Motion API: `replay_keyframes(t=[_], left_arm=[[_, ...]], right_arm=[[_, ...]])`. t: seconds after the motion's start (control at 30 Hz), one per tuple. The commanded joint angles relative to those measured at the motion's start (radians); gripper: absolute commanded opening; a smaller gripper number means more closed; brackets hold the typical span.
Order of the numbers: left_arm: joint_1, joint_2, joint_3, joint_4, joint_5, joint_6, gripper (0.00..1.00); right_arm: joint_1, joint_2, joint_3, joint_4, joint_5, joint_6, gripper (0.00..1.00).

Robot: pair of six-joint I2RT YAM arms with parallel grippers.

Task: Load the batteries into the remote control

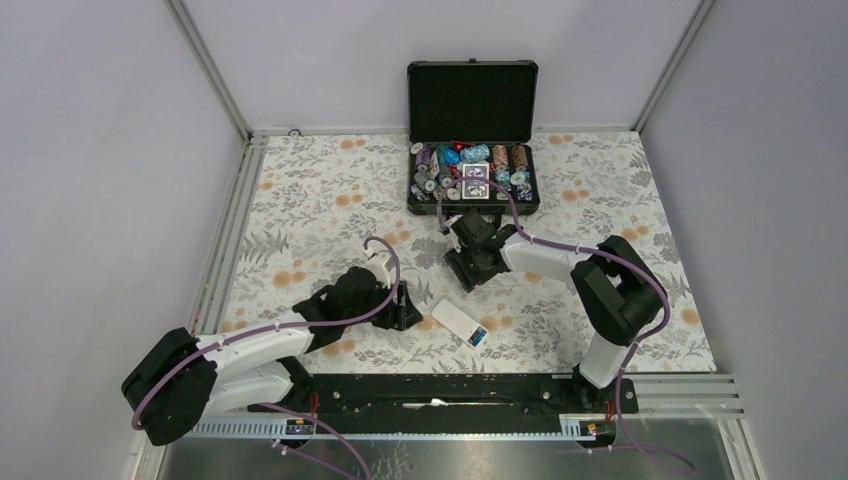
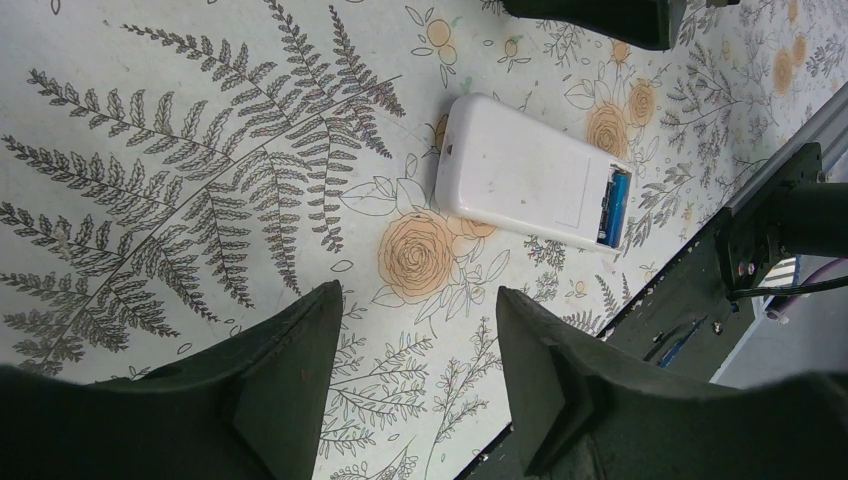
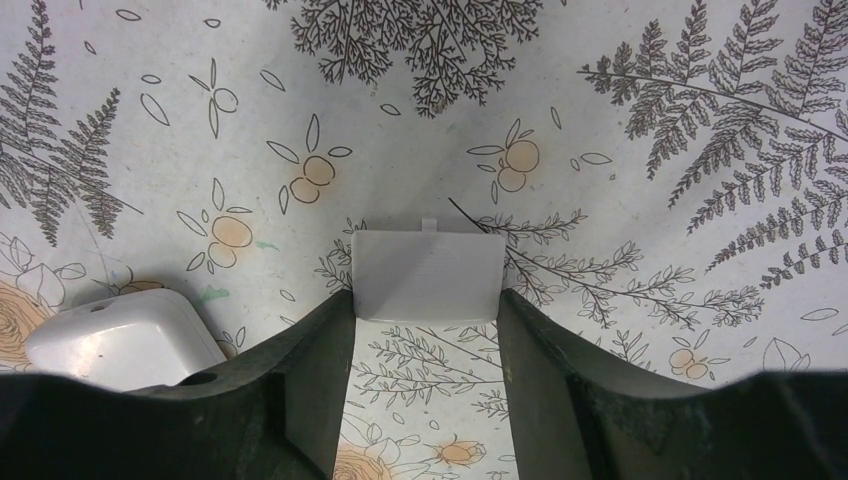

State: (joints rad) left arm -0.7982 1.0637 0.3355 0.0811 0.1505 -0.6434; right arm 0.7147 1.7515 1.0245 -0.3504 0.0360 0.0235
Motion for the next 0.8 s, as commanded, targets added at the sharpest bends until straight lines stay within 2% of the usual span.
replay_keyframes(t=[0.0, 0.2, 0.53, 0.77], left_arm=[[0.007, -0.002, 0.002, 0.049, 0.011, 0.012, 0.61], [0.007, -0.009, -0.001, 0.050, 0.009, 0.011, 0.61], [0.007, -0.022, -0.006, 0.053, 0.017, 0.009, 0.61], [0.009, -0.048, -0.014, 0.045, 0.010, 0.008, 0.62]], right_arm=[[0.020, 0.040, -0.006, -0.050, 0.014, 0.023, 0.51], [0.030, -0.053, -0.003, -0.098, 0.039, 0.024, 0.46], [0.078, -0.242, 0.012, -0.341, 0.062, 0.015, 0.43], [0.127, -0.289, 0.009, -0.465, 0.026, -0.018, 0.41]])
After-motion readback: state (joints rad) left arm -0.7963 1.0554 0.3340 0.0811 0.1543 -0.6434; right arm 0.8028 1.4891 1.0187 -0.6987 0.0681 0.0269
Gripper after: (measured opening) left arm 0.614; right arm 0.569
